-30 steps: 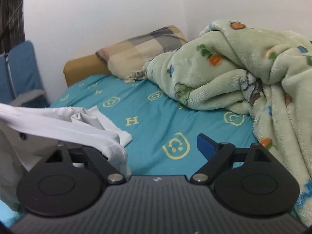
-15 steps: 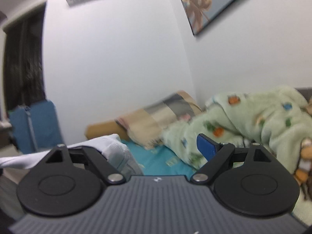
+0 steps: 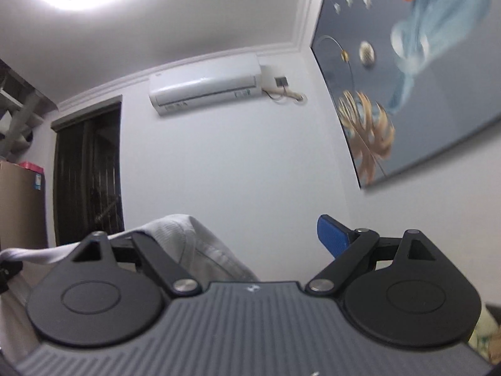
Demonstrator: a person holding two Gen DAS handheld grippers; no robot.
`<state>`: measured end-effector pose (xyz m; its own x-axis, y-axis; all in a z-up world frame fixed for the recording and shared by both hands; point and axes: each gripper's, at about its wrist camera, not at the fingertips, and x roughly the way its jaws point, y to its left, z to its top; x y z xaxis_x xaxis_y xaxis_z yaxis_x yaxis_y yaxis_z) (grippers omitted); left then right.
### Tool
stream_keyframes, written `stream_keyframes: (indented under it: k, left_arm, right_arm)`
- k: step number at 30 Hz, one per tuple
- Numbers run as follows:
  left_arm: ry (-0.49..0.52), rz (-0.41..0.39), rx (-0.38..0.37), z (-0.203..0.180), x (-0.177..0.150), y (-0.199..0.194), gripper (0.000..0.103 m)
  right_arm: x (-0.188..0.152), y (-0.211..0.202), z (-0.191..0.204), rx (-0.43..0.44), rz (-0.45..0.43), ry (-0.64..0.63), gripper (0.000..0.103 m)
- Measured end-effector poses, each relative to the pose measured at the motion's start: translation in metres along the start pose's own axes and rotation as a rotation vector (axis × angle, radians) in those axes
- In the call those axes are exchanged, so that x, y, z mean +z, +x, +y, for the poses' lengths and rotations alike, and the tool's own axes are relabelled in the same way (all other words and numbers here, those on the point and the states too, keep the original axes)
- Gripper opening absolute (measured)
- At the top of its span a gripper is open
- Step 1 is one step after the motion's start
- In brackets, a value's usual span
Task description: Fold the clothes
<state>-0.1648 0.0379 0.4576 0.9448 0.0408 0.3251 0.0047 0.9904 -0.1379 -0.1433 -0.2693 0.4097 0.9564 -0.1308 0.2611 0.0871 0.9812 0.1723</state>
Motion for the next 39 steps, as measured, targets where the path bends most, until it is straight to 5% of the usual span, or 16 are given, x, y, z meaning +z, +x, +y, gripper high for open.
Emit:
stream_keyframes:
  k: [4,8,18,25,29,34,39]
  left_arm:
    - [0.021,0.058,0.001,-0.014,0.007,0.05,0.103]
    - [0.08,0.181,-0.005,-0.024,-0.055,0.125,0.103]
    - [0.107,0.508,0.05,0.002,-0.363,0.359,0.103]
    - [0.188,0.75,0.088,0.02,-0.611,0.449,0.103]
    - [0.178,0.907,0.104,0.038,-0.732,0.474,0.103]
    - [0.197,1.115,0.109,0.066,-0.803,0.479,0.101]
    - [0.278,1.287,0.019,0.069,-0.806,0.483,0.101]
  right_arm:
    - [0.007,0.047,0.005,-0.012,0.048,-0.094,0.089]
    - [-0.05,0.114,-0.004,-0.037,0.164,-0.124,0.089]
    - [-0.307,0.329,-0.017,-0.092,0.457,-0.182,0.087]
    - [-0.529,0.463,-0.021,-0.122,0.592,-0.203,0.087]
    - [-0.631,0.493,-0.026,-0.123,0.752,-0.23,0.087]
    - [-0.72,0.502,-0.03,-0.094,0.935,-0.266,0.087]
    - [-0.731,0.516,-0.037,0.002,1.143,-0.201,0.087]
